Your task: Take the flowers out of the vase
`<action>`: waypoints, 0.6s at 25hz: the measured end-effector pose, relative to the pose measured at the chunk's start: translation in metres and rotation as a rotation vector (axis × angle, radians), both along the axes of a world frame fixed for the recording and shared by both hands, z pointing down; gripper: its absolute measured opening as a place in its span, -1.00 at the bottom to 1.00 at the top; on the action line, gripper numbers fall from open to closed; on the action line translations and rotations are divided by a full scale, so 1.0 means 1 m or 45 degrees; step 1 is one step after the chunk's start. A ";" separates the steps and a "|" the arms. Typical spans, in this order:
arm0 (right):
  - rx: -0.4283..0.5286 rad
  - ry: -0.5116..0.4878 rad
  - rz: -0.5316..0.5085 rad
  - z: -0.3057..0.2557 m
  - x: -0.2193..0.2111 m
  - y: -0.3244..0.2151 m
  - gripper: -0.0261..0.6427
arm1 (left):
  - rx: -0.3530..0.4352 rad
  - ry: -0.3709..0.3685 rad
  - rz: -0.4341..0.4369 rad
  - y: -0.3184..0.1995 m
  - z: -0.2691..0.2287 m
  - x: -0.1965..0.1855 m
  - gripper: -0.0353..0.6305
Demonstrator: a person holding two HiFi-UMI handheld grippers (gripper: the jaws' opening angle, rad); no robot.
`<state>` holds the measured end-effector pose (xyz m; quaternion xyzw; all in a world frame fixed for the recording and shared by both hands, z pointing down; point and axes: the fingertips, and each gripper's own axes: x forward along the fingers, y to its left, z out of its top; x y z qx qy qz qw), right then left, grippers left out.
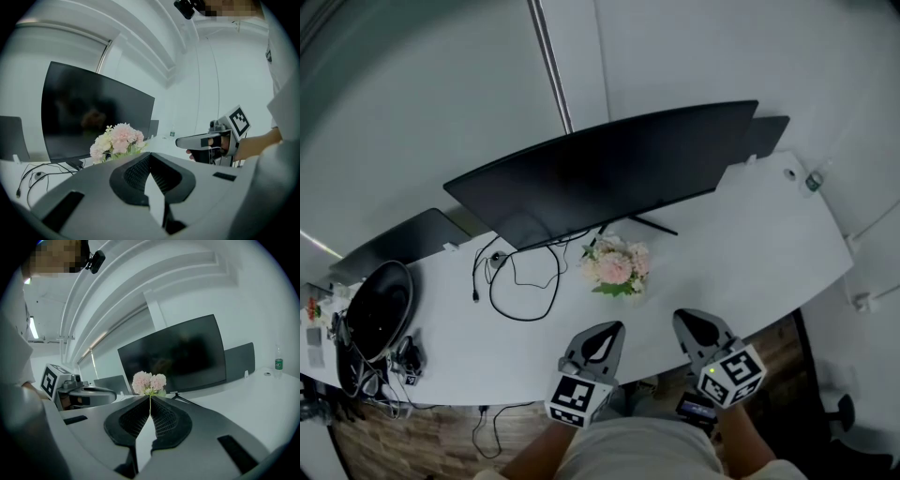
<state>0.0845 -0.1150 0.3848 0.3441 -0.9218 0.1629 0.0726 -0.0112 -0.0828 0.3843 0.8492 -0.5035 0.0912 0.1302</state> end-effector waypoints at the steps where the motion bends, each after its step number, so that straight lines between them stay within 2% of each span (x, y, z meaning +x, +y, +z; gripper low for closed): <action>1: 0.000 0.006 -0.006 0.002 -0.002 -0.002 -0.83 | -0.001 -0.004 0.003 -0.003 0.002 -0.001 -0.88; 15: 0.000 0.042 -0.043 0.030 -0.018 -0.026 -0.82 | -0.065 -0.008 0.033 -0.024 0.038 -0.002 -0.88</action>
